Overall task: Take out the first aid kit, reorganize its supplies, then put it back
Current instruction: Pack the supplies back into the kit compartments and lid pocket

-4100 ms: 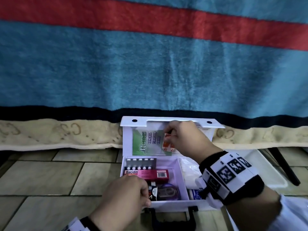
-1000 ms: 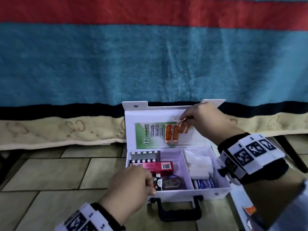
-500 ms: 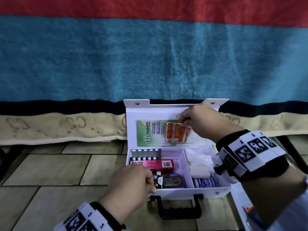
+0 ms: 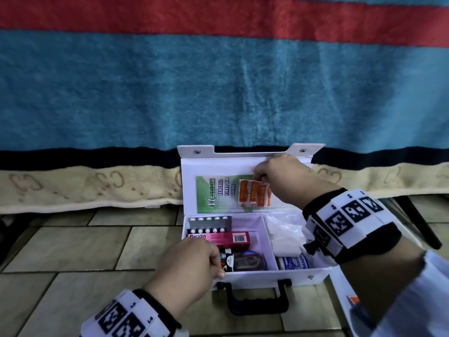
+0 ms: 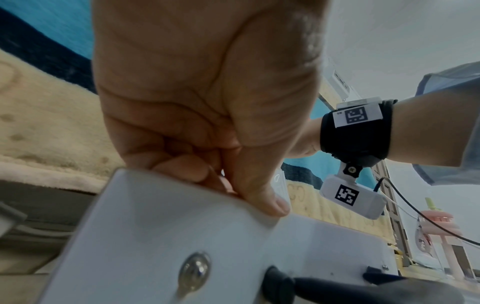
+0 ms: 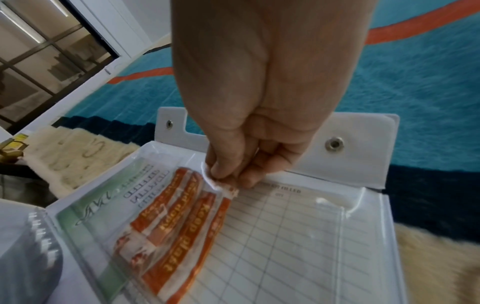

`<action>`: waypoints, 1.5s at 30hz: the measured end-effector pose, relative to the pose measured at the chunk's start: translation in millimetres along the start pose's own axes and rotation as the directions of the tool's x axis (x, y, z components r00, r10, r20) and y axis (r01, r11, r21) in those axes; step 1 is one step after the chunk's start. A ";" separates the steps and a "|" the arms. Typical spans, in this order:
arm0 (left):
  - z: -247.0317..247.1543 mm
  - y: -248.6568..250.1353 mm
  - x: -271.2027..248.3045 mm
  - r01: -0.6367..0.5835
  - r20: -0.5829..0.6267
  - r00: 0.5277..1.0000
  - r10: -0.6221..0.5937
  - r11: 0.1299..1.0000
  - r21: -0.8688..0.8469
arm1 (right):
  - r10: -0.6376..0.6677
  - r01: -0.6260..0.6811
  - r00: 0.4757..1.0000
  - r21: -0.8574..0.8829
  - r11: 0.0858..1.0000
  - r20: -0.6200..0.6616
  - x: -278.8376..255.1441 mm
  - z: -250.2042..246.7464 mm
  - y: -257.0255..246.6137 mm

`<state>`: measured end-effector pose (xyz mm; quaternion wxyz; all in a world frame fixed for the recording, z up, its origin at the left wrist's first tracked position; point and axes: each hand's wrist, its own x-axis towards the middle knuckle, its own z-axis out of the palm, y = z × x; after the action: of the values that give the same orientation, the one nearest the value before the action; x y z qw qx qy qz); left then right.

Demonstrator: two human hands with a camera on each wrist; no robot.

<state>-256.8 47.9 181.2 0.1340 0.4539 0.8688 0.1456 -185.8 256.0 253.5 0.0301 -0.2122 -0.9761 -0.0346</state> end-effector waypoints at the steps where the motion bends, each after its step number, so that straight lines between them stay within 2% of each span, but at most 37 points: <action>1: 0.1 -0.2 -0.2 -0.004 -0.004 1.000 0.004 1.000 0.005 | 0.013 -0.013 1.000 0.044 0.999 -0.014 -2.2 -0.6 0.9; 5: 1.3 -2.3 3.2 -0.006 0.000 1.000 0.006 1.000 0.015 | 0.088 -0.060 0.990 0.232 0.971 -0.113 -24.0 -16.4 5.8; 8: 2.3 -2.7 5.4 -0.004 0.018 1.000 0.003 1.000 0.021 | 0.182 -0.093 0.961 0.376 0.922 -0.208 -56.1 -32.3 19.6; 11: 2.7 -1.1 4.4 -0.004 -0.009 1.000 0.004 0.998 0.066 | 0.289 -0.179 0.937 0.441 0.879 -0.195 -103.4 -31.6 46.8; 13: 3.2 0.4 3.2 -0.025 -0.027 0.999 0.028 0.994 0.104 | 0.369 -0.305 0.923 0.379 0.874 -0.108 -138.3 -18.0 68.3; 16: 2.6 1.7 1.8 -0.043 -0.032 0.998 0.048 0.990 0.136 | 0.454 -0.485 0.868 0.144 0.863 0.202 -185.0 14.7 87.4; 18: 1.4 3.2 1.5 -0.051 -0.022 0.998 0.055 0.988 0.146 | 0.452 -0.494 0.818 0.030 0.869 0.355 -210.1 39.5 86.9; 20: 0.3 5.2 1.5 -0.057 -0.010 0.998 0.060 0.984 0.168 | 0.422 -0.459 0.819 0.003 0.888 0.388 -225.3 62.2 82.8; 24: -0.5 7.4 1.0 -0.049 0.005 0.999 0.049 0.979 0.199 | 0.448 -0.473 0.846 0.016 0.881 0.290 -227.9 80.1 80.7; 28: -0.8 7.6 0.7 -0.017 0.027 1.000 0.013 0.989 0.146 | 0.362 -0.363 0.891 -0.047 0.931 0.275 -220.9 69.0 70.8; 33: 0.8 7.0 2.8 -0.032 0.046 0.999 0.026 0.990 0.139 | 0.412 -0.419 0.830 -0.066 0.905 0.377 -206.8 71.7 68.6; 38: 2.5 2.7 4.4 -0.037 0.049 0.998 0.032 0.993 0.109 | 0.414 -0.420 0.808 -0.084 0.904 0.419 -204.4 79.5 72.9; 41: 2.3 2.0 4.7 -0.046 0.042 0.998 0.041 0.992 0.120 | 0.435 -0.460 0.823 -0.020 0.888 0.365 -207.3 78.5 75.0; 43: 4.1 3.7 6.4 -0.054 0.055 0.997 0.047 0.990 0.132 | 0.478 -0.508 0.810 -0.001 0.861 0.340 -211.5 75.1 78.7; 45: 1.2 -2.1 7.1 -0.029 0.042 0.999 0.024 0.992 0.120 | 0.502 -0.517 0.833 0.004 0.856 0.233 -200.6 66.0 78.5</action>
<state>-261.9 52.8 178.6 0.1218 0.4757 0.8670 0.0854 26.2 249.9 177.3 -0.0648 -0.4660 -0.8819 0.0316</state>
